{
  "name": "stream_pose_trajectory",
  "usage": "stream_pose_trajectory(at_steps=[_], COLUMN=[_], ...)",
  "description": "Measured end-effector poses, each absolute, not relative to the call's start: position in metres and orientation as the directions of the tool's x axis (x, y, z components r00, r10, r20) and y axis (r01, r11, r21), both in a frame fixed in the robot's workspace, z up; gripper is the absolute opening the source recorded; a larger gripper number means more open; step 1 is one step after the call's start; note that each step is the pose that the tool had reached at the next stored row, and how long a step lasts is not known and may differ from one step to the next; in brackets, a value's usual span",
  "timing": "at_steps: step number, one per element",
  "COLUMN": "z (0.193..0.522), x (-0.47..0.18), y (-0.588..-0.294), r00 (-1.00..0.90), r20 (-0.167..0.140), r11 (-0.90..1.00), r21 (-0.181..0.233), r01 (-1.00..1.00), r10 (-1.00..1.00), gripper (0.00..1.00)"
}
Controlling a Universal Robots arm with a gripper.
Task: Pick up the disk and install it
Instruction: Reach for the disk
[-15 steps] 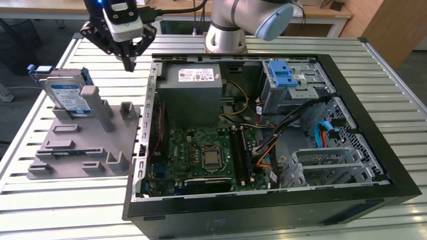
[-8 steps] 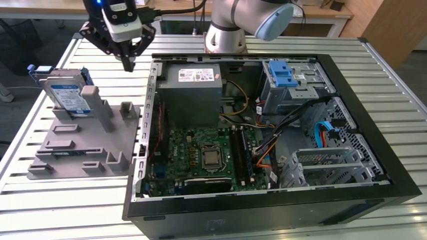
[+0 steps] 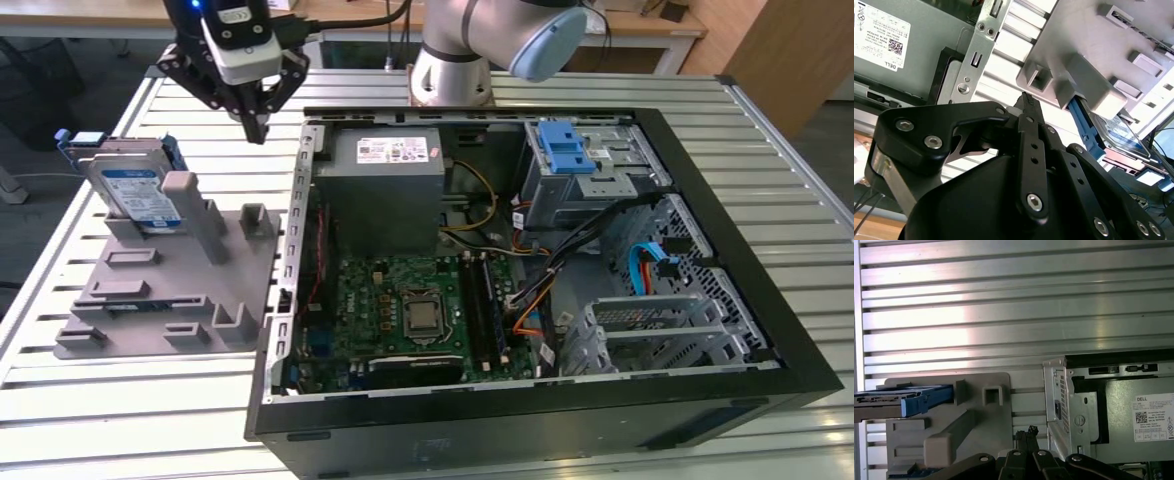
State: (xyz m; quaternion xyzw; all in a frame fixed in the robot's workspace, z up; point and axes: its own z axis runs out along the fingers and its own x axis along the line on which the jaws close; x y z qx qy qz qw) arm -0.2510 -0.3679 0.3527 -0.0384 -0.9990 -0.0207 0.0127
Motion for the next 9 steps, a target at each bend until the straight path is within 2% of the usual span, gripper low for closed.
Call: stream_pose_trajectory(at_steps=[9], z=[0.3515], x=[-0.2533], y=[-0.3668], r00=[-0.997], r20=[0.027], r11=[0.996], r21=[0.04], r01=[0.077], r10=[0.076], gripper=[0.11])
